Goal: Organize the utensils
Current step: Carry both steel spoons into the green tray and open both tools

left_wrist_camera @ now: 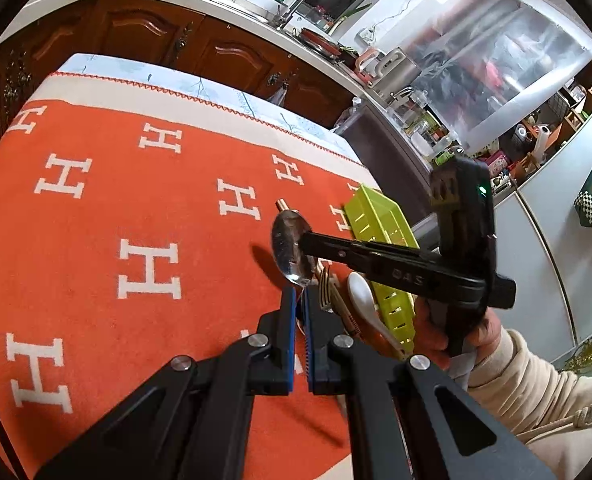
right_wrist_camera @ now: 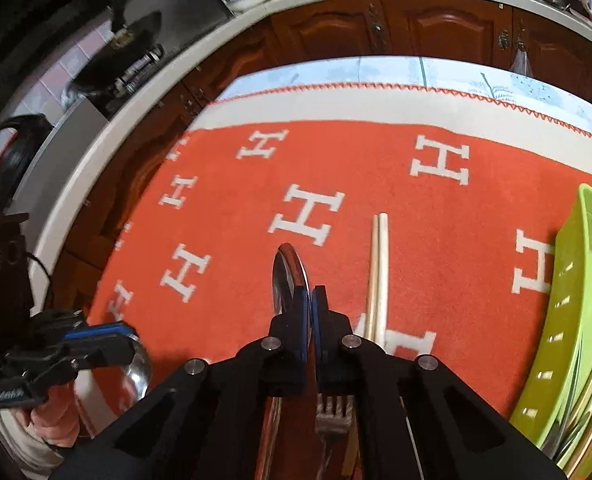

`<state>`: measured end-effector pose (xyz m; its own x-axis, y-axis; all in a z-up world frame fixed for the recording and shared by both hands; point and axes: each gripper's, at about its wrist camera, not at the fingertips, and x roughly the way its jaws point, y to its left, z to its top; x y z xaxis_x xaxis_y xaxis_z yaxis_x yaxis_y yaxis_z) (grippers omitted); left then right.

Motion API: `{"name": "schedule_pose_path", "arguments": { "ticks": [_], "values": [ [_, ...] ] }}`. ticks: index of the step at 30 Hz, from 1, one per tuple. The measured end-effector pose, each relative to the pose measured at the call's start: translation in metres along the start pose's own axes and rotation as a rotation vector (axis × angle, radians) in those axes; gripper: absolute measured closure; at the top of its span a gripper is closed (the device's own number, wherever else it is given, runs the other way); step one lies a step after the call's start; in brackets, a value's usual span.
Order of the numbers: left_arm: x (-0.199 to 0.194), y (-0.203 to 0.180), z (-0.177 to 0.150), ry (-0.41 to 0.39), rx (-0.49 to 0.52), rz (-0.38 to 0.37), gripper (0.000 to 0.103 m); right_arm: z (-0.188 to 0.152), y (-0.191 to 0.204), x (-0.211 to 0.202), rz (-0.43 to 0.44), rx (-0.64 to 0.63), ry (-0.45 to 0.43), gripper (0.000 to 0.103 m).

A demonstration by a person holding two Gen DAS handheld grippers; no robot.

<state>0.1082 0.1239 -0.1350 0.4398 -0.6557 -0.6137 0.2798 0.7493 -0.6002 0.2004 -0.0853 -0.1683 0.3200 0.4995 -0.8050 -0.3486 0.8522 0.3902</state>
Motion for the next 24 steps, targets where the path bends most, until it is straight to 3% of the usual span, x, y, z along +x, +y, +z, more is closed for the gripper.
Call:
{"name": "schedule_pose_path", "arguments": {
  "ticks": [6, 11, 18, 24],
  "values": [
    [-0.011, -0.014, 0.002, -0.011, 0.014, -0.011, 0.102, -0.012, -0.003, -0.046, 0.1, 0.06, -0.109, 0.101],
    [-0.018, -0.039, 0.008, -0.019, 0.058, -0.036, 0.102, -0.023, -0.006, -0.107, 0.122, 0.083, -0.222, 0.101],
    [-0.013, -0.09, 0.017, -0.01, 0.144, -0.077, 0.101, -0.052, -0.032, -0.203, 0.095, 0.125, -0.369, 0.101],
    [0.01, -0.136, 0.025, 0.026, 0.226, -0.102, 0.101, -0.088, -0.066, -0.267, 0.023, 0.176, -0.413, 0.101]
  ]
}}
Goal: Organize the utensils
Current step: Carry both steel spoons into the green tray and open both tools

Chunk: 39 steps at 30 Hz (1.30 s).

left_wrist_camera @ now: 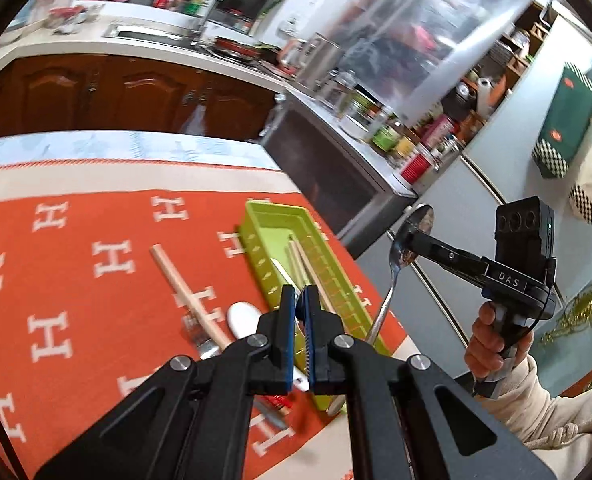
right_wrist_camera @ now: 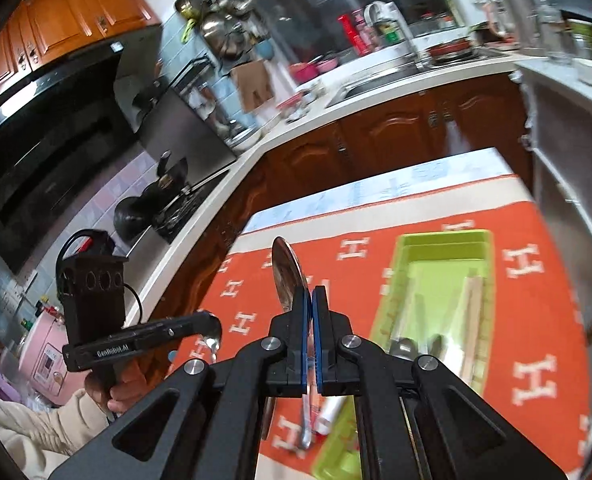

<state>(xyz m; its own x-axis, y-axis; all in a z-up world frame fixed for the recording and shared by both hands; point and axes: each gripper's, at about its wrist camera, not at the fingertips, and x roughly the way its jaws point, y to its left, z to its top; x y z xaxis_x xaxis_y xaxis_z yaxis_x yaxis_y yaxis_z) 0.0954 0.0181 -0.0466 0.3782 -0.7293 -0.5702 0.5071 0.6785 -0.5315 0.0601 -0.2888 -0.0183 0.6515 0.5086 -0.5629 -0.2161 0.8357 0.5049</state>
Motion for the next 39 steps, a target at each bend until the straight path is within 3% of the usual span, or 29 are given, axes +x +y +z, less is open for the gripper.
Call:
{"name": "schedule_pose_path", "arguments": {
  "ticks": [6, 12, 24, 27, 28, 33, 36, 39],
  "values": [
    [0.04, -0.029, 0.012, 0.06, 0.075, -0.017, 0.101, -0.006, -0.056, -0.063, -0.094, 0.065, -0.045, 0.101],
    [0.091, -0.036, 0.015, 0.167, 0.121, 0.029, 0.101, -0.017, -0.101, -0.072, -0.173, 0.065, -0.006, 0.101],
    [0.151, -0.022, 0.012, 0.251, 0.092, 0.149, 0.1, -0.025, -0.129, 0.021, -0.251, 0.041, 0.166, 0.101],
    [0.155, -0.022, 0.011, 0.253, 0.078, 0.166, 0.091, -0.023, -0.127, 0.047, -0.277, 0.047, 0.196, 0.097],
    [0.154, -0.021, 0.012, 0.253, 0.072, 0.17, 0.085, -0.023, -0.126, 0.053, -0.277, 0.05, 0.199, 0.095],
    [0.139, -0.019, 0.014, 0.253, 0.025, 0.181, 0.084, -0.013, -0.098, 0.083, -0.279, 0.018, 0.188, 0.085],
    [0.121, -0.017, 0.015, 0.243, 0.0, 0.235, 0.081, -0.012, -0.084, 0.085, -0.274, 0.005, 0.196, 0.084],
    [0.102, -0.014, 0.013, 0.226, -0.016, 0.297, 0.07, -0.015, -0.069, 0.086, -0.291, -0.018, 0.218, 0.084]
  ]
}}
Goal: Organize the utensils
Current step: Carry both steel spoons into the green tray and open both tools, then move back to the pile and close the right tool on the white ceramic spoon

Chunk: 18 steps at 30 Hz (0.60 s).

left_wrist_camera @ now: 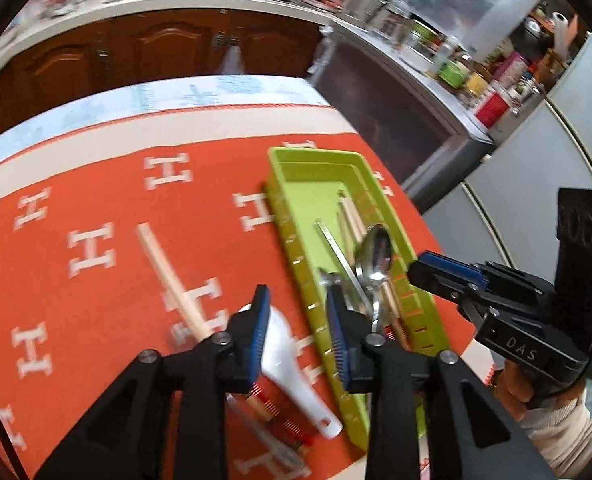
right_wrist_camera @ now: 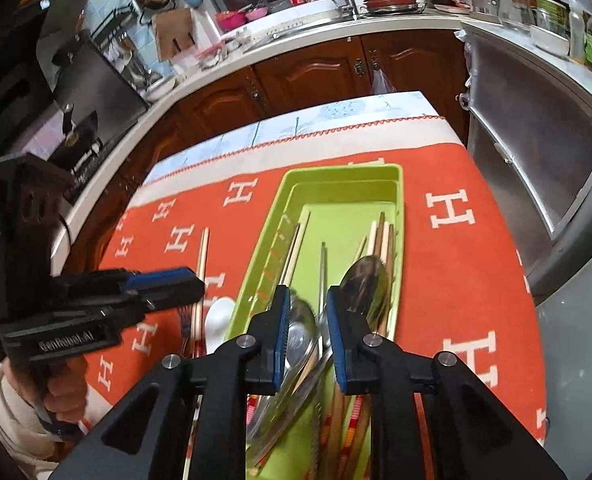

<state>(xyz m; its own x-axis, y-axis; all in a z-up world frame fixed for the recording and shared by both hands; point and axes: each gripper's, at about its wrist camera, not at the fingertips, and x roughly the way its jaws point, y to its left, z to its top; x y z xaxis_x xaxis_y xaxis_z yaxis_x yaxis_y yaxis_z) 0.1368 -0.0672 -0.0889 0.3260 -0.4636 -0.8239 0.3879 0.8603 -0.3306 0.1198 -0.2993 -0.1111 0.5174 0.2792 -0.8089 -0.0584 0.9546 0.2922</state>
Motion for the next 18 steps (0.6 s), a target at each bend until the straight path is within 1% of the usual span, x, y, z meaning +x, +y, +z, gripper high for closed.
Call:
{"name": "schedule_pose_path", "arguments": {
  "ticks": [1, 2, 6, 8, 9, 10, 12, 14, 16, 17, 18],
  "values": [
    [-0.007, 0.003, -0.003, -0.01, -0.011, 0.025, 0.065, -0.001, 0.003, -0.003, -0.003, 0.0, 0.002, 0.083],
    [-0.014, 0.007, -0.006, -0.026, -0.023, 0.044, 0.063, -0.003, 0.008, -0.004, -0.002, 0.003, 0.003, 0.083],
    [-0.037, 0.021, -0.015, -0.077, -0.064, 0.083, 0.059, -0.009, 0.029, -0.014, -0.023, -0.022, -0.028, 0.083],
    [-0.049, 0.03, -0.023, -0.097, -0.093, 0.101, 0.051, -0.012, 0.04, -0.021, -0.03, -0.038, -0.033, 0.083],
    [-0.051, 0.033, -0.026, -0.102, -0.102, 0.111, 0.043, -0.013, 0.045, -0.022, -0.032, -0.046, -0.022, 0.083],
    [-0.055, 0.037, -0.03, -0.106, -0.113, 0.13, 0.039, -0.014, 0.054, -0.02, -0.031, -0.057, 0.0, 0.083],
    [-0.059, 0.043, -0.037, -0.108, -0.125, 0.154, 0.038, -0.016, 0.067, -0.019, 0.01, -0.08, 0.022, 0.083],
    [-0.063, 0.051, -0.045, -0.099, -0.142, 0.151, 0.038, -0.017, 0.08, -0.018, 0.024, -0.094, 0.042, 0.083],
    [-0.064, 0.056, -0.052, -0.093, -0.16, 0.154, 0.038, -0.018, 0.094, -0.011, 0.033, -0.111, 0.102, 0.083],
    [-0.064, 0.06, -0.056, -0.084, -0.168, 0.167, 0.038, -0.017, 0.097, -0.007, 0.042, -0.107, 0.127, 0.083],
    [-0.064, 0.061, -0.059, -0.08, -0.171, 0.177, 0.038, -0.018, 0.101, -0.001, 0.068, -0.09, 0.16, 0.083]
  ]
}}
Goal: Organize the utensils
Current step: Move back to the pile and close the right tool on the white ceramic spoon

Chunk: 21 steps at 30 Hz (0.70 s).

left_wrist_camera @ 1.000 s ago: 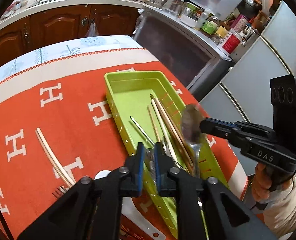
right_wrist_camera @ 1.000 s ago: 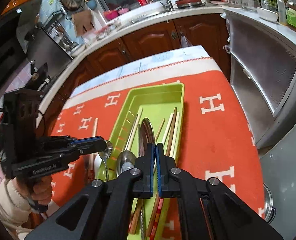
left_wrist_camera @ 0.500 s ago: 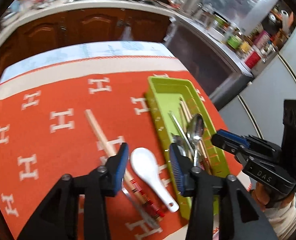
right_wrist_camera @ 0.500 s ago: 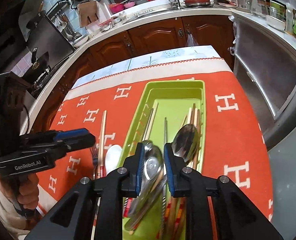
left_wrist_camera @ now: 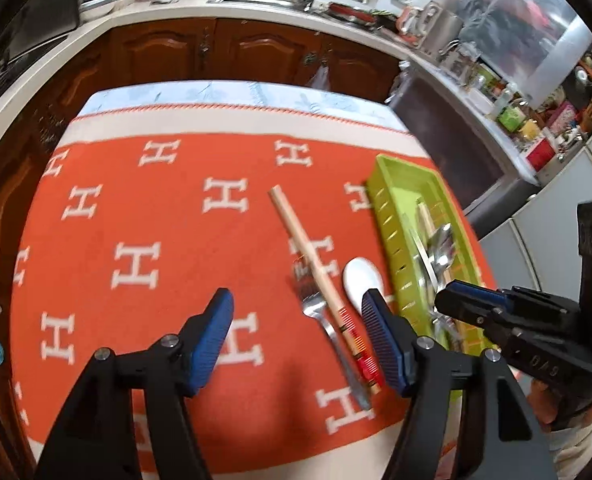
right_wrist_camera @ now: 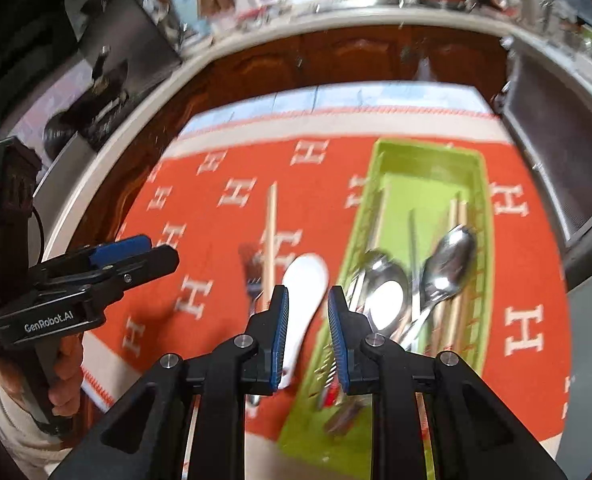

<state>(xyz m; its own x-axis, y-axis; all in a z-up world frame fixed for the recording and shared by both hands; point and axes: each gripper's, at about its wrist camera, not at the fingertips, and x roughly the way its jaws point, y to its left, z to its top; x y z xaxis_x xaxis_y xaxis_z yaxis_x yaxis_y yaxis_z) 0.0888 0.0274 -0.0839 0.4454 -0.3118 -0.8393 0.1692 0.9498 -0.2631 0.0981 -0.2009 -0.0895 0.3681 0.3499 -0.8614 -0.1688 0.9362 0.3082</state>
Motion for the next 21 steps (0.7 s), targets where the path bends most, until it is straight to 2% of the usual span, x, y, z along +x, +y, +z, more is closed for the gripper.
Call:
{"name": "schedule_pose_path", "arguments": {
  "ticks": [2, 5, 9, 14, 21],
  "values": [
    [0.0, 0.008, -0.006, 0.011, -0.011, 0.026, 0.038, 0.002, 0.006, 0.009, 0.02, 0.023, 0.041, 0.083],
    [0.003, 0.019, -0.014, 0.027, -0.045, 0.027, 0.038, 0.007, 0.015, 0.024, -0.013, 0.038, 0.106, 0.083],
    [0.003, 0.031, -0.022, 0.045, -0.082, 0.014, 0.038, 0.016, 0.025, 0.047, -0.076, 0.047, 0.204, 0.083],
    [-0.006, 0.042, -0.029, 0.019, -0.099, 0.007, 0.038, 0.027, 0.029, 0.082, -0.148, 0.074, 0.32, 0.083],
    [-0.01, 0.069, -0.038, 0.01, -0.167, -0.022, 0.038, 0.026, 0.041, 0.123, -0.307, 0.006, 0.439, 0.083]
  ]
}}
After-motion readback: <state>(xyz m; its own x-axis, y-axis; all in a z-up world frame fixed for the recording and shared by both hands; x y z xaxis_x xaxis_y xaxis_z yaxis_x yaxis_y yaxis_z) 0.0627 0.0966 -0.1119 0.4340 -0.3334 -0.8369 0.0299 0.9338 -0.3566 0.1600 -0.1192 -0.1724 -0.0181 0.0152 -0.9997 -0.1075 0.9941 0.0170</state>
